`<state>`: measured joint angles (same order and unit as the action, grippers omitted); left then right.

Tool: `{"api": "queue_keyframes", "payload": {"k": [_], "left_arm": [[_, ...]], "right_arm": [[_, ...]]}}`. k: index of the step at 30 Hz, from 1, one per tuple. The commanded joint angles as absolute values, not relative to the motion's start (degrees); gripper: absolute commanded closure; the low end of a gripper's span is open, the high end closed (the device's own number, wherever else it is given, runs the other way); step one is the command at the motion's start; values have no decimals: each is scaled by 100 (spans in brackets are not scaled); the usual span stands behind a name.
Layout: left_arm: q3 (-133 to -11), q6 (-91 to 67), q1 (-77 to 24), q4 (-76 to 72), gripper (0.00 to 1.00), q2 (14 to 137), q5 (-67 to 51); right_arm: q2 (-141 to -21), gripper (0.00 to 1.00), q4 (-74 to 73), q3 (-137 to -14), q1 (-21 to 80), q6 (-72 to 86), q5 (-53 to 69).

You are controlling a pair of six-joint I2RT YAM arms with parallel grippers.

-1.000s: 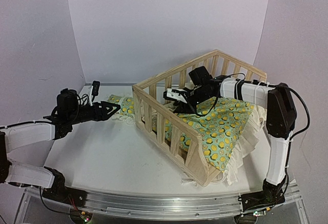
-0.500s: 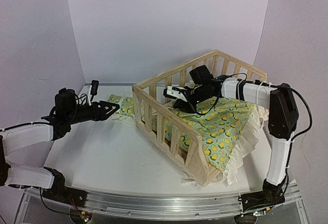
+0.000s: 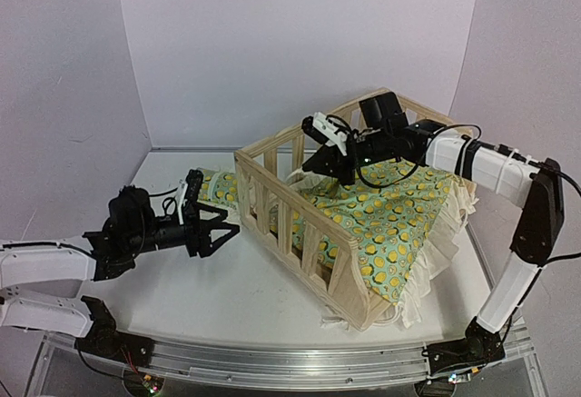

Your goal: Set up the pet bed

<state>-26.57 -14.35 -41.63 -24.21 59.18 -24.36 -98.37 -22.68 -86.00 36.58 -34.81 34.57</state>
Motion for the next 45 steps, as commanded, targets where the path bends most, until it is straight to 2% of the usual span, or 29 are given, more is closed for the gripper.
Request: {"api": "queue_keyframes", "payload": {"k": [1, 3, 9, 13, 22, 31, 35, 39, 45], "left_arm": [[-1803, -818, -4236, -4311, 28, 5729, -1707], [-1843, -641, -4236, -4424, 30, 5999, -1685], [-2170, -397, -4245, -4911, 50, 6819, -1849], [-2061, -140, -4246, -5424, 53, 7059, -1583], [-2258, -163, -4245, -5457, 46, 7151, -1434], [-2401, -578, -4245, -5450, 45, 7221, -1521], [-2396, -747, -4245, -5450, 44, 7186, -1436], [-2532, -1071, -4245, -5450, 45, 7290, -1636], [-2551, -1122, -4238, -5454, 49, 7456, -1895]], "right_arm": [[-10125, 100, -1628, -8678, 3889, -2919, 4841], [-10408, 100, -1641, -8959, 3934, -2881, 5042], [-10950, 100, -1605, -9286, 4189, -2898, 5023], [-11092, 100, -963, -9222, 4243, -2255, 4824], [-11274, 100, -512, -9443, 4452, -1634, 4042], [-11507, 100, -422, -9857, 4601, -515, 3325], [-11309, 100, -361, -9619, 4647, -283, 3443], [-11063, 100, -475, -9299, 4792, -478, 2941], [-10832, 100, -971, -9155, 4840, -970, 3720]]}}
